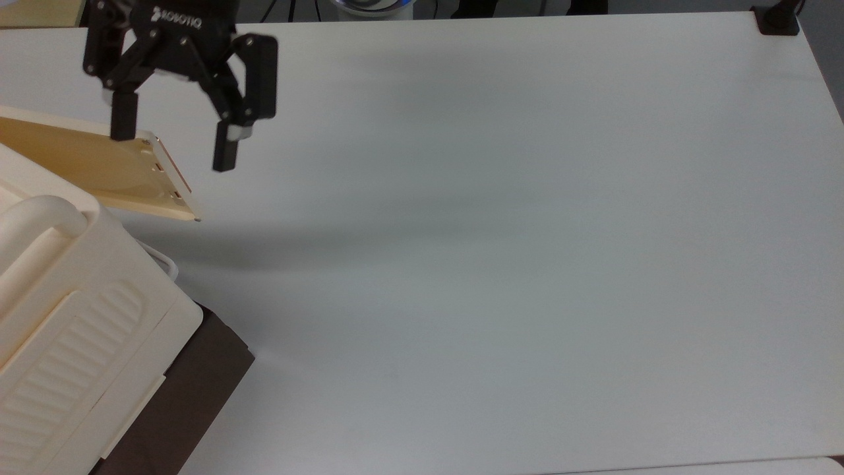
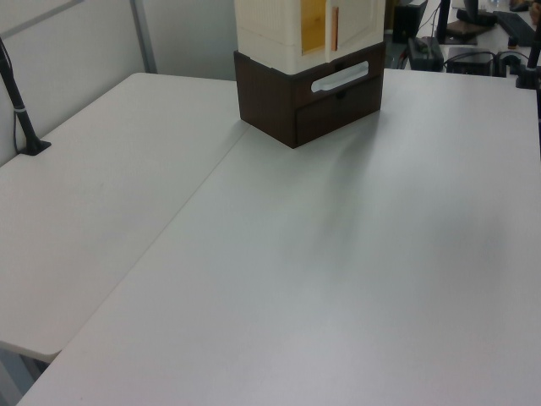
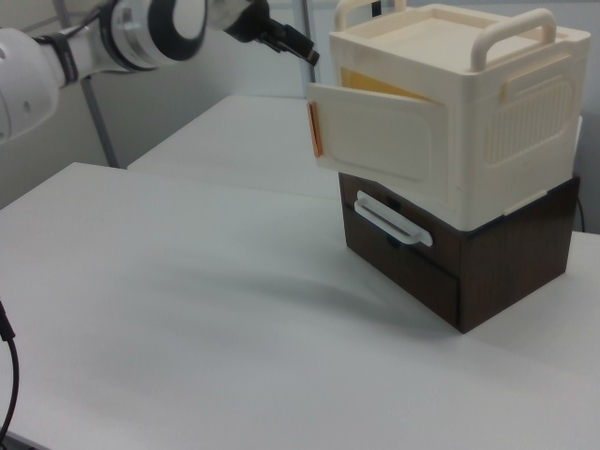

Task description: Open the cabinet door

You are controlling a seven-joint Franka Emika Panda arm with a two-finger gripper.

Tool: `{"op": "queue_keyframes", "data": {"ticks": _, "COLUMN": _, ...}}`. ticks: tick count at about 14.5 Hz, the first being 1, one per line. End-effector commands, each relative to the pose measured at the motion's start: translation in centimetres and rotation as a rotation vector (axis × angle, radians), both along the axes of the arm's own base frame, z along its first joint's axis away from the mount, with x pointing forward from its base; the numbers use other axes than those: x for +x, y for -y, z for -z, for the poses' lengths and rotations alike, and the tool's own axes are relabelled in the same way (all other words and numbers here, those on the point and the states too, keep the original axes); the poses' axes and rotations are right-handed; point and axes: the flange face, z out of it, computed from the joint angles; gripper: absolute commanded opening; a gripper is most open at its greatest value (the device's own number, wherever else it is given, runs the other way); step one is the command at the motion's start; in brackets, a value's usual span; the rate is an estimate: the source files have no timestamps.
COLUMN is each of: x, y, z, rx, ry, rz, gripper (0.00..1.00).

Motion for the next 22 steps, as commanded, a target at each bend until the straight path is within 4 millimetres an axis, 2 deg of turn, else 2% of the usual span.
{"op": "queue_keyframes", "data": {"ticks": 1, "x": 0.2, "y": 1.7, "z": 0.6, "rx": -0.051, "ry": 0.006, "rz": -0.003, "gripper": 1.00}}
{"op": "queue_keyframes", "data": {"ticks": 4, "x": 0.0, "y": 2.3, "z": 0.7, "rx": -0.073, "ry": -0.018, "rz": -0.003, "gripper": 1.00}}
{"op": "queue_keyframes", "data": {"ticks": 7, "x": -0.5, "y": 3.2, "z": 2.1, "rx": -0.109, "ry": -0.165, "rz": 0.002, "gripper": 1.00}}
{"op": "queue_keyframes", "data": {"ticks": 10, "x": -1.4, "y": 3.6, "z": 2.0, "rx": -0.123, "ry": -0.231, "rz": -0.013, "gripper": 1.00}}
{"op": "queue_keyframes", "data": {"ticks": 17, "x": -5.4, "y": 4.3, "z": 0.8, "rx": -0.105, "ry": -0.478, "rz": -0.144, "gripper": 1.00}}
{"op": "queue_keyframes", "data": {"ticks": 20, "x": -7.3, "y": 4.9, "z": 2.1, "rx": -0.079, "ry": -0.645, "rz": -0.151, "gripper": 1.00}}
{"op": "queue_keyframes", "data": {"ticks": 22, "x": -8.4, "y": 5.9, "z": 2.3, "rx": -0.058, "ry": -0.697, "rz": -0.129, "gripper": 1.00}}
